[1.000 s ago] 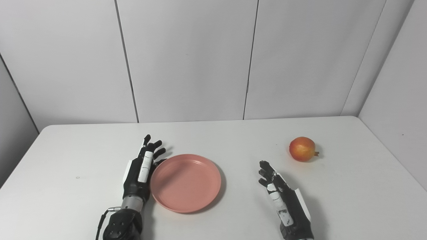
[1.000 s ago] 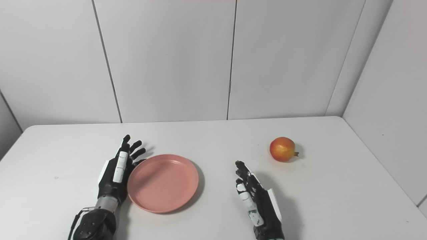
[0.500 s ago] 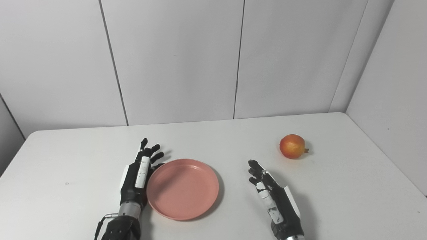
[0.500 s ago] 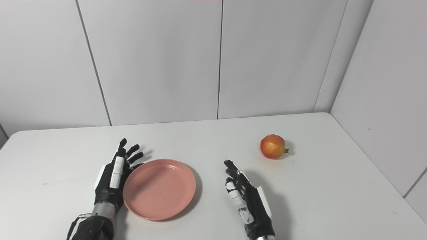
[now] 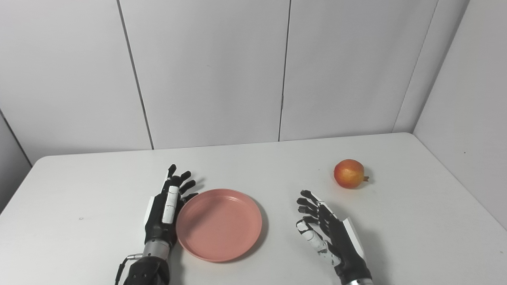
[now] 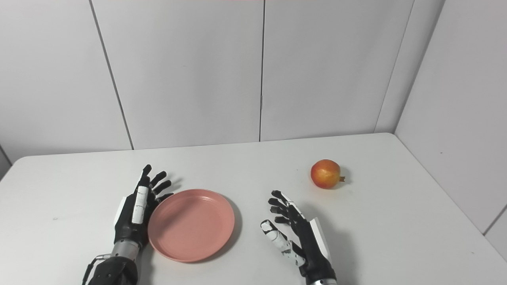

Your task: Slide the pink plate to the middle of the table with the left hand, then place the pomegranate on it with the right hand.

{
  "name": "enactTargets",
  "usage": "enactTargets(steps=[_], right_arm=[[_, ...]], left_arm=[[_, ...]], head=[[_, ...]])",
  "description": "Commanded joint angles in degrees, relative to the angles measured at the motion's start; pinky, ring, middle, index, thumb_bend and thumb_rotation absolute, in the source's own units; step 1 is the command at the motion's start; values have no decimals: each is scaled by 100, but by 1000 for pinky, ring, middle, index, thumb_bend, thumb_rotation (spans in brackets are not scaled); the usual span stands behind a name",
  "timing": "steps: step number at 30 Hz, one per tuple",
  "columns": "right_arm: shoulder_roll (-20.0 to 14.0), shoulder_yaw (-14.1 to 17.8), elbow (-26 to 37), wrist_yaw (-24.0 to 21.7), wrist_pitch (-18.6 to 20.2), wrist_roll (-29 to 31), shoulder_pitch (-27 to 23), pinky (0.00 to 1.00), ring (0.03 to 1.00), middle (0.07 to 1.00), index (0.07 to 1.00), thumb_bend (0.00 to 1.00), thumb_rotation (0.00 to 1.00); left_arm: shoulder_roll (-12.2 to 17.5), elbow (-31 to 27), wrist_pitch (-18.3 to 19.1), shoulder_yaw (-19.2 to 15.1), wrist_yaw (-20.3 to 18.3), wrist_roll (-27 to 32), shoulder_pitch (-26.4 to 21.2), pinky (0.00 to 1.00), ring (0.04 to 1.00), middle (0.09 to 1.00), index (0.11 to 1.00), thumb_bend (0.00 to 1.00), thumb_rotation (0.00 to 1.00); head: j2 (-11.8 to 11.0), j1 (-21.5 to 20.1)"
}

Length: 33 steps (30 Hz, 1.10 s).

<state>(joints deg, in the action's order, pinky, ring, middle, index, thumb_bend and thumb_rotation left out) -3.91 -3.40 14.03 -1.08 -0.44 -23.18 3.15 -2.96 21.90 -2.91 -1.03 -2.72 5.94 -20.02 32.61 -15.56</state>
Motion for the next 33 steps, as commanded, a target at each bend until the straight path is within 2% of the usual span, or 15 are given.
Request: enactTargets(steps=[1,7,11,17,22,26,33], right_arm=[[-360,3,340,-68,222,-638,-426,726,791,815,860,732,840],[-975,-218,411,-190,408,-2013,-1063,633,728,778,802,755,841],[-1241,-301,314,-250,495,-2738,-1469,652,735,774,791,802,908],[-1581,-337,46,-183,404,-3441,-1913,688,752,778,792,836,932],[-1833,-341,-403,233,296,-3791,-2204,663,732,770,785,840,964],[-2032,-352,-789,359,315,-3908,-2455,671,733,769,785,858,996],[-2356,-470,-1454,610,247,-3959,-2765,683,726,754,777,850,956]], left_arm=[[-42,109,46,15,-20,14,-16,673,833,882,1000,928,885],[-35,143,35,15,-33,19,-5,673,835,881,1000,937,886],[-44,176,11,20,-47,35,-4,683,840,879,1000,937,885],[-71,176,17,40,-37,28,7,697,848,878,1000,921,890],[-75,143,59,43,-36,31,15,692,846,874,1000,901,898],[-65,118,77,28,-82,87,26,694,848,869,1000,912,887],[-50,75,81,31,-148,150,48,701,850,881,1000,929,875]], head=[[4,8],[-52,-29],[-87,-42],[-106,21],[-105,34],[-89,43],[-77,57]])
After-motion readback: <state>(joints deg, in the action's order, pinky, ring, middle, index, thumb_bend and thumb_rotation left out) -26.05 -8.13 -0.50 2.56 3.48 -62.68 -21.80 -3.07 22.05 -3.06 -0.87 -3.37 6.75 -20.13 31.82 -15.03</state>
